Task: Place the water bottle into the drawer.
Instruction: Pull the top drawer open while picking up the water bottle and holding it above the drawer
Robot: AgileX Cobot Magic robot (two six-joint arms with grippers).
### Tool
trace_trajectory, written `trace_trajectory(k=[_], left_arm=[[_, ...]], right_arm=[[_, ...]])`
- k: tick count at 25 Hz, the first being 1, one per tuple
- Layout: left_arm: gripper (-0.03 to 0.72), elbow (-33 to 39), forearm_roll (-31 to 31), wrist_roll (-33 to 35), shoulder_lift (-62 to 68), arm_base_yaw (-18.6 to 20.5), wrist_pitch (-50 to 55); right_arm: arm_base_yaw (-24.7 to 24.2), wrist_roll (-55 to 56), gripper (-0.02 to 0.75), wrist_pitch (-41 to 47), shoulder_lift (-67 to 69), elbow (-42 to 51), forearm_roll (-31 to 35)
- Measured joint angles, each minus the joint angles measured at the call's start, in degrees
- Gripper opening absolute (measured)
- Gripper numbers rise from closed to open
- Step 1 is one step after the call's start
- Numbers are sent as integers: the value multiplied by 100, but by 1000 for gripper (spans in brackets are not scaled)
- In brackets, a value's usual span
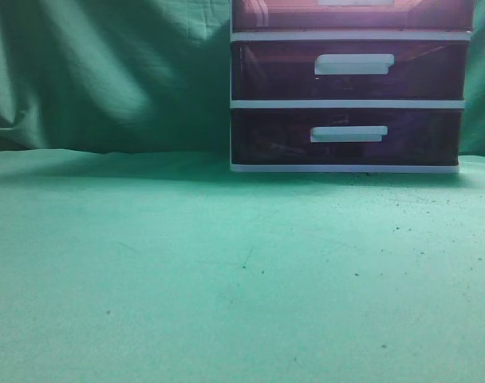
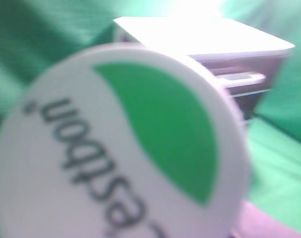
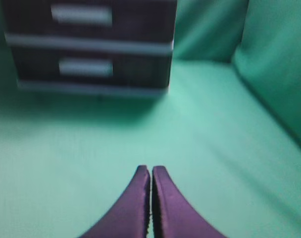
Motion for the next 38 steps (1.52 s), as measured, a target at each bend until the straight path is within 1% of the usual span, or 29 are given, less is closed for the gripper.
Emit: trace_trajectory(k=[3,6,7,8,9,11,14,16,19,21,25,28,30,31,32,33,34,37,38], left_arm=[[291,-272,327,-428,-133,-14,-776],[291,-333,383,-621,-161,-13,-1026],[291,-333,383,-646,-161,-13,-1026],[291,-333,383,-649,-161,-13,-1026],[291,-333,383,-657,-161,-13,-1040],[291,-333,383,-682,-161,-13,-1040],[291,-333,383,-694,-161,-13,-1028],[291,-333,383,-712,-161,-13,-1028],[291,-333,383,-726,-161,-13,-1028],[291,-333,383,-726,-161,-13,-1018],[291,-333,383,-752,-123,-13,-906],[291,-338,383,-773,27,-13,-895],[291,-346,383,-777,168,-13,-895],[291,-346,383,-786,234,-13,-895],[291,-346,383,-786,312,-13,-895],[291,-346,383,-786,390,-13,-895],[291,-346,383,-786,450,-13,-895],[291,-346,383,-786,598,-13,-877],[291,-346,383,-786,621,-13,-830]], right_arm=[[0,103,0,-1341,0,0,128],[0,386,0,-2829,0,0,347],[0,474,0,-3122,0,0,383],[0,525,0,-3203,0,-73,405],[0,562,0,-3039,31,-247,428],[0,611,0,-2412,333,-832,428],[0,596,0,-1199,1130,-2023,428],[0,459,0,-776,1805,-2628,407],[0,85,0,-411,2751,-3296,395],[0,-448,0,-214,3336,-3646,384],[14,-2270,0,-166,4612,-4266,374],[284,-4186,0,-615,5518,-4604,327],[507,-5551,0,-1221,6115,-4660,259],[618,-6207,50,-1696,6361,-4669,246],[723,-6634,50,-2253,6658,-4669,233],[805,-6949,110,-2717,6953,-4684,221],[891,-7065,148,-3090,7228,-4764,221],[1067,-7164,293,-3474,7907,-5145,184],[1094,-7174,319,-3500,8085,-5292,138]])
